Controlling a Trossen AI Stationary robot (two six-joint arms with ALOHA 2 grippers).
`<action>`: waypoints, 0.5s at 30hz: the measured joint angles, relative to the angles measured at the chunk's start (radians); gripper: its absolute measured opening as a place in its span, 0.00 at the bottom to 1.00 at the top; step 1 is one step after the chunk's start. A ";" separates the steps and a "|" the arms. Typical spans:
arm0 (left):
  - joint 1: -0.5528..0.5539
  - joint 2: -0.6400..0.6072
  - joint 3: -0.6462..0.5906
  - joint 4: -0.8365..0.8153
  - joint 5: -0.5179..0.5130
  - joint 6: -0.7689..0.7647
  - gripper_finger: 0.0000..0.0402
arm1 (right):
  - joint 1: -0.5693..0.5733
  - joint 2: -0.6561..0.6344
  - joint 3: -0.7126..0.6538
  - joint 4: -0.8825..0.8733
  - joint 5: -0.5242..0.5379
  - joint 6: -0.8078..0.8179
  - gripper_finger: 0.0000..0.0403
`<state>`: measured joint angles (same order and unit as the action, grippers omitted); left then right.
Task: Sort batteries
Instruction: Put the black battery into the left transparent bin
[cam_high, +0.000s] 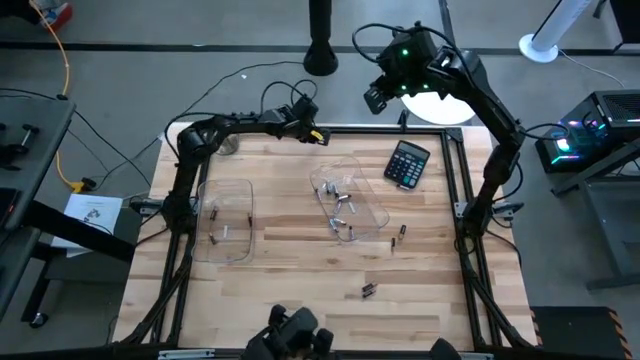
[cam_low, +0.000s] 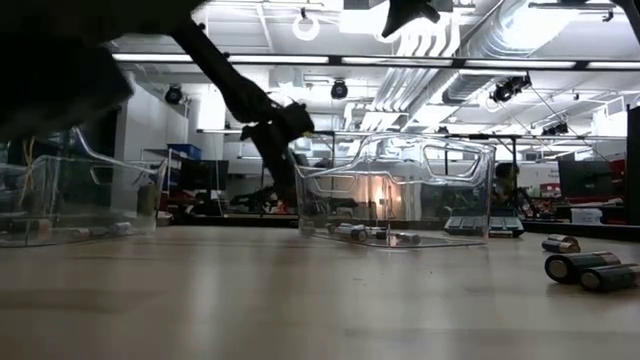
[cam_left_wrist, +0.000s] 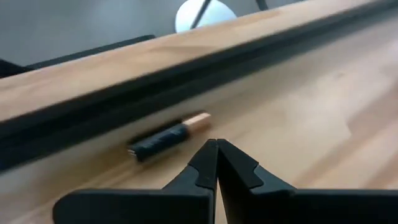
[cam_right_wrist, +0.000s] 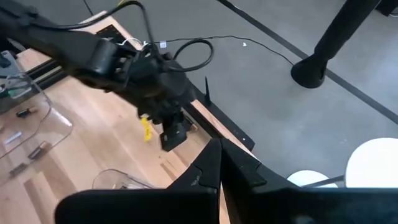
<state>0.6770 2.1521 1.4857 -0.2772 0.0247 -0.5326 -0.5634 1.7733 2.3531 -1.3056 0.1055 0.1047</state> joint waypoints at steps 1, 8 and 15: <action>0.007 0.002 0.000 0.001 -0.006 -0.008 0.00 | 0.005 0.000 0.000 0.000 0.000 0.000 0.00; 0.013 -0.032 0.003 0.053 -0.062 0.021 0.00 | 0.028 0.000 0.000 -0.008 0.000 0.000 0.00; 0.022 0.004 0.000 -0.021 -0.074 0.003 0.00 | 0.028 0.000 0.000 -0.016 0.000 -0.007 0.00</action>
<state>0.6993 2.1557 1.4853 -0.2983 -0.0488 -0.5297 -0.5358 1.7736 2.3531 -1.3212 0.1055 0.0979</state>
